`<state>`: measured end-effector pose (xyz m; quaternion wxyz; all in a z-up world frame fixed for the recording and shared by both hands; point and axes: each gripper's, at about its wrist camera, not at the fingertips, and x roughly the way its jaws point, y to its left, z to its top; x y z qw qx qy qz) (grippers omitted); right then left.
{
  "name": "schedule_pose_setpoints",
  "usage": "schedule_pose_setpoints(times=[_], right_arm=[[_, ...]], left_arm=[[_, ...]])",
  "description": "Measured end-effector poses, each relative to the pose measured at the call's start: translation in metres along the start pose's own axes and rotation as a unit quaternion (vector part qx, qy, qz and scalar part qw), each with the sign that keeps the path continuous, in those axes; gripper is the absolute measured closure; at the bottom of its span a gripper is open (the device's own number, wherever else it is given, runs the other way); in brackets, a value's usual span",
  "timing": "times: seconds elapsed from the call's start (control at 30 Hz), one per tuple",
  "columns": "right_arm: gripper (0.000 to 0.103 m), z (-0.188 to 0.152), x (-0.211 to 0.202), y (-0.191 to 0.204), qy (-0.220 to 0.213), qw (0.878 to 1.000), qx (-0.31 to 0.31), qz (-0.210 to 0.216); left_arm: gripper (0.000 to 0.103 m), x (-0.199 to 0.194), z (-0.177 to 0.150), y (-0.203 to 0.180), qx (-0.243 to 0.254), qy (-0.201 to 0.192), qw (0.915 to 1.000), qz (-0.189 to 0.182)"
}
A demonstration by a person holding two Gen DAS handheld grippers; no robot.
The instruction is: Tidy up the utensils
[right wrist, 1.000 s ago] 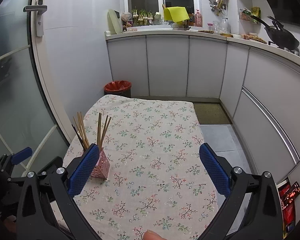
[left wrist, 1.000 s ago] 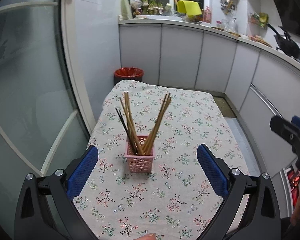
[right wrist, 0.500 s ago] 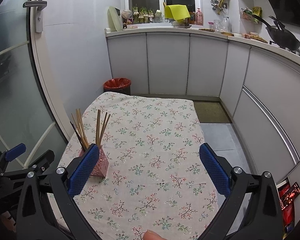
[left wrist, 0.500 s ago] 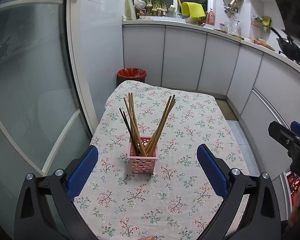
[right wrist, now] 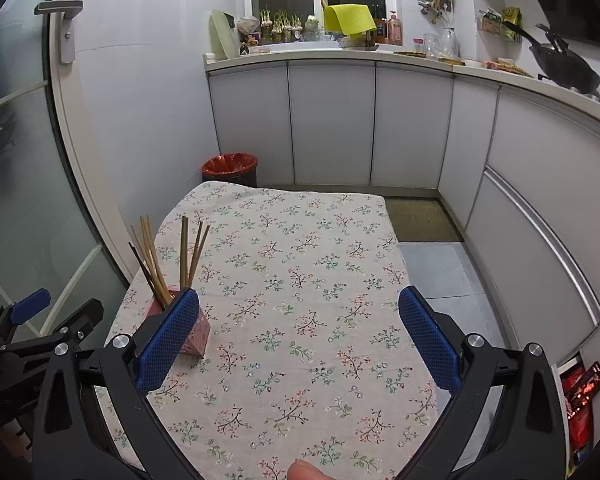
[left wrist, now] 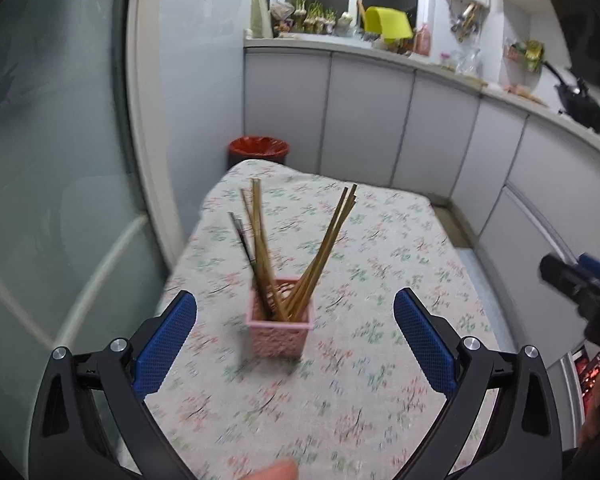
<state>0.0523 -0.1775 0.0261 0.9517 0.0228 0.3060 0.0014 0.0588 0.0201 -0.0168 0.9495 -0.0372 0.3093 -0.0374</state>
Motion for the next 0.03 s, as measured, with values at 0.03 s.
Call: schedule_pose_setpoints(times=[0.03], right_arm=[[0.007,-0.0026,0.0140,-0.0025,0.014,1.000,-0.005,0.001]], left_arm=[[0.007,0.0188,-0.0091,0.0030,0.002,0.004,0.9999,-0.014]])
